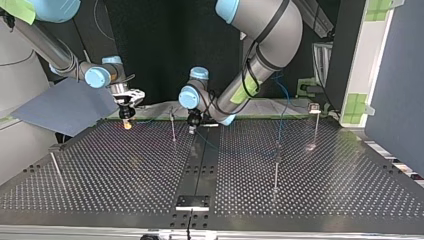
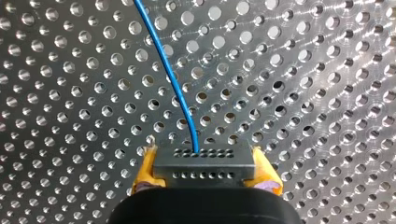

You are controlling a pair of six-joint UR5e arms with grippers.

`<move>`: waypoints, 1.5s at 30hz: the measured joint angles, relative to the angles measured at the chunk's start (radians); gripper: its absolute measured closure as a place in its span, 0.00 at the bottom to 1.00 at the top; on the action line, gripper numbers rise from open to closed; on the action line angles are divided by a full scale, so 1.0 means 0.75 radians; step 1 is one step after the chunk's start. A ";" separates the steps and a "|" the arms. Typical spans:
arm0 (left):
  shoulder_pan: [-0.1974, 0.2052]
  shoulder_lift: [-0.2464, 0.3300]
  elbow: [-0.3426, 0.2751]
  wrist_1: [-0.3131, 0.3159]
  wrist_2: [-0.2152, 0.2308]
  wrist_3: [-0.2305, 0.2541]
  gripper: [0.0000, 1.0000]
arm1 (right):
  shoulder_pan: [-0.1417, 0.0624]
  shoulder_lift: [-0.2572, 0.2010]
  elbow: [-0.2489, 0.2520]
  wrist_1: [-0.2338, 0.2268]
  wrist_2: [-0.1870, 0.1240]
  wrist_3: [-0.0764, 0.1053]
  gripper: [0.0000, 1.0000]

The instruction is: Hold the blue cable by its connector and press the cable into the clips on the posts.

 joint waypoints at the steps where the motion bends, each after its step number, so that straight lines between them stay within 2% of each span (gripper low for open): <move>1: -0.002 0.008 0.000 -0.009 0.008 -0.006 0.00 | -0.001 0.000 0.000 0.002 0.000 0.001 1.00; 9: -0.028 0.082 -0.039 -0.098 0.051 -0.054 0.00 | -0.003 0.000 0.000 0.020 -0.002 0.002 1.00; 19: -0.068 0.189 -0.160 -0.052 0.064 -0.064 0.00 | -0.004 0.000 0.001 0.029 -0.022 0.002 1.00; 25: -0.105 0.199 -0.240 -0.027 0.065 -0.059 0.00 | -0.005 0.001 0.001 0.036 -0.034 0.012 1.00; 30: -0.153 0.199 -0.292 -0.009 0.038 -0.063 0.00 | -0.006 0.001 0.001 0.037 -0.036 0.016 1.00; 36: -0.175 0.199 -0.303 0.021 0.035 -0.092 0.00 | -0.006 0.001 0.001 0.037 -0.048 0.016 1.00; 45: -0.179 0.199 -0.304 0.067 0.044 -0.132 0.00 | -0.006 0.002 0.001 0.037 -0.051 0.017 1.00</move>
